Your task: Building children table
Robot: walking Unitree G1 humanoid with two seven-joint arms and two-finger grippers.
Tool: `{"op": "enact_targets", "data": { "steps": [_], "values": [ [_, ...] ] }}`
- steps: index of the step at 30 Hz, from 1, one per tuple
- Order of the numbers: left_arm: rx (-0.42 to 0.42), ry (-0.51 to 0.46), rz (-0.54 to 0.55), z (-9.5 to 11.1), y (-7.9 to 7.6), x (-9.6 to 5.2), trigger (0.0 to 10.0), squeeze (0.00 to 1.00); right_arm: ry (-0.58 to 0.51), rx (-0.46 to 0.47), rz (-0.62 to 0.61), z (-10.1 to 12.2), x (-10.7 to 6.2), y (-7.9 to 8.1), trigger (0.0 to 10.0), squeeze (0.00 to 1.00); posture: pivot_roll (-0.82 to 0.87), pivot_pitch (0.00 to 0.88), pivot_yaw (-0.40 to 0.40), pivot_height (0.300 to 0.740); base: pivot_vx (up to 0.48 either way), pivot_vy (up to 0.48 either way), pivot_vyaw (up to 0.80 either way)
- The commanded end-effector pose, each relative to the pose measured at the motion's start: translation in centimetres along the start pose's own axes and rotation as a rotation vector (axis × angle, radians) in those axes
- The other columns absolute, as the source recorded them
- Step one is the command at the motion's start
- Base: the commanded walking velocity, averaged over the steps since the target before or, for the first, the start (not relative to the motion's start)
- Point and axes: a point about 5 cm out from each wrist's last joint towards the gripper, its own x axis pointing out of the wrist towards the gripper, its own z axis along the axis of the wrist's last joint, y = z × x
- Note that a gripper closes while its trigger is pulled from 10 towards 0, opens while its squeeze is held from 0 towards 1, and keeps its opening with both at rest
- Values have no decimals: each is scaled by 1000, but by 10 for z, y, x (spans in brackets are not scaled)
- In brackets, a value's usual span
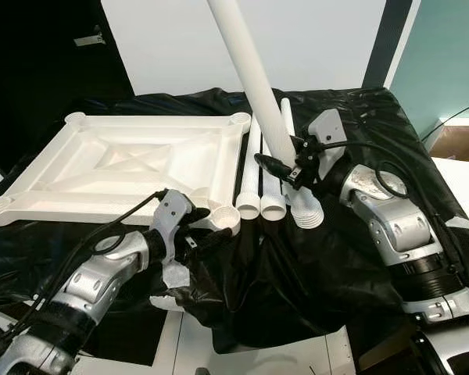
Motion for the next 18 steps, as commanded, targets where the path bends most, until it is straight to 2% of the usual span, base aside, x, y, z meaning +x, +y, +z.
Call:
{"op": "enact_targets", "data": {
  "steps": [1,4,6,9,13,14,15,16,18],
  "values": [
    [27,82,7,-13,5,-3,10000,0,-21,-6,5,6,0,1,10000,0,32,0,78,740,0,0,0],
    [86,226,93,-28,17,-2,10000,0,-30,-6,14,7,2,3,10000,0,31,0,77,740,0,0,0],
    [96,246,105,-30,19,-2,10000,0,-32,-5,16,8,2,4,10000,0,31,0,77,740,0,0,0],
    [112,322,66,-36,17,-3,10000,0,-39,-5,23,9,3,6,10000,0,30,0,78,740,0,0,0],
    [103,341,37,-39,14,-3,10000,0,-40,-5,23,10,3,6,10000,0,28,0,80,740,0,0,0],
    [100,354,21,-42,12,-3,10000,0,-40,-5,22,10,3,6,10000,0,28,0,80,740,0,0,0],
    [102,352,-94,-45,1,-1,10000,0,-41,-7,18,10,2,5,10000,0,27,0,82,740,0,0,0],
    [102,352,-94,-45,1,-1,10000,0,-41,-7,18,10,2,5,10000,0,27,0,82,740,0,0,0],
    [85,304,-208,-42,-12,2,10000,0,-41,-9,15,11,2,5,10000,0,26,0,83,740,0,0,0]
  ]
}}
